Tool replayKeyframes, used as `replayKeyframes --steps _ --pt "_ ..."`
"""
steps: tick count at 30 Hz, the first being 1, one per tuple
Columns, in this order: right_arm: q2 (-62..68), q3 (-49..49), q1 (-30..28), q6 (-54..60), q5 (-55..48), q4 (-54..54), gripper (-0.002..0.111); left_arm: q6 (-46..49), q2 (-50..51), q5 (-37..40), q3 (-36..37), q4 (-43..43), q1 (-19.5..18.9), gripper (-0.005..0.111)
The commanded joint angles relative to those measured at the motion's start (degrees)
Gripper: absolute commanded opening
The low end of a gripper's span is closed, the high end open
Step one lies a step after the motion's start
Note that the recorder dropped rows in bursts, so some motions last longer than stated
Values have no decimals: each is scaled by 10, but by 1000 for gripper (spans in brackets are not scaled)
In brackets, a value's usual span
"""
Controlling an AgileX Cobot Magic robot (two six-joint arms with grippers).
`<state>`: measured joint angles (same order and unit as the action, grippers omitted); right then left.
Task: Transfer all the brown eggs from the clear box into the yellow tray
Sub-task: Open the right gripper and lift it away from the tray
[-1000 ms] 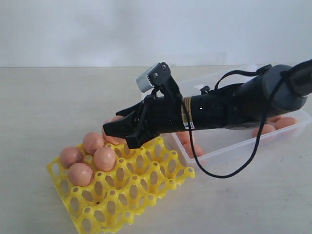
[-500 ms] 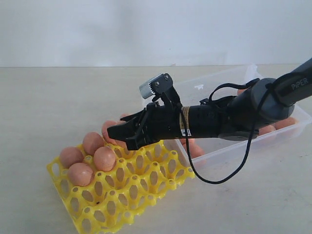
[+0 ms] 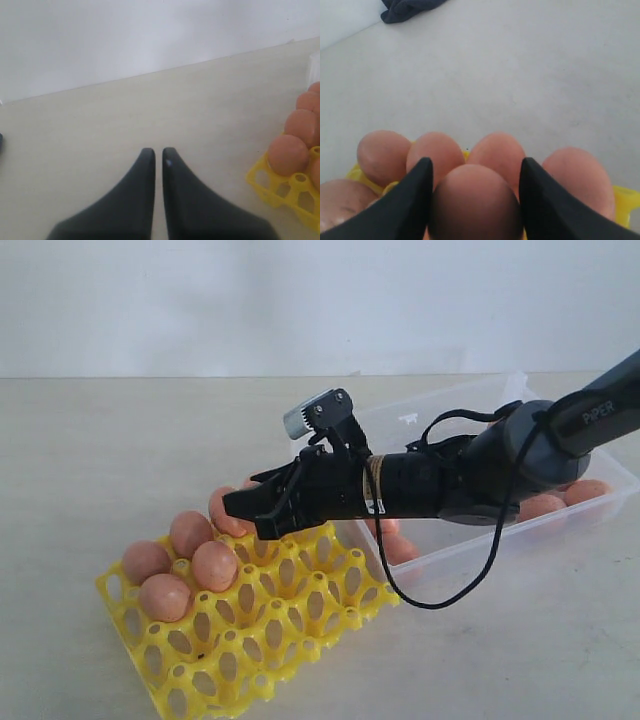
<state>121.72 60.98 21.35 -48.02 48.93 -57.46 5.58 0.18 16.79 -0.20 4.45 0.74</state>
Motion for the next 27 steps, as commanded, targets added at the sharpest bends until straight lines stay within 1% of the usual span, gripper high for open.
replayKeyframes --steps 1,7,12,17,21,27 --pt "1 3 3 -16 18 2 0 -2 -2 0 2 -1 4 4" --pt "1 3 18 -13 -20 -1 0 -2 -2 0 2 -1 4 4" --pt "1 3 18 -13 -56 -1 0 -2 -2 0 2 -1 4 4" --pt "1 3 18 -39 -56 -2 0 -2 -2 0 2 -1 4 4" --pt "1 3 18 -86 -56 -33 0 -2 -2 0 2 -1 4 4" --pt "1 3 18 -95 -63 -74 0 -2 -2 0 2 -1 4 4"
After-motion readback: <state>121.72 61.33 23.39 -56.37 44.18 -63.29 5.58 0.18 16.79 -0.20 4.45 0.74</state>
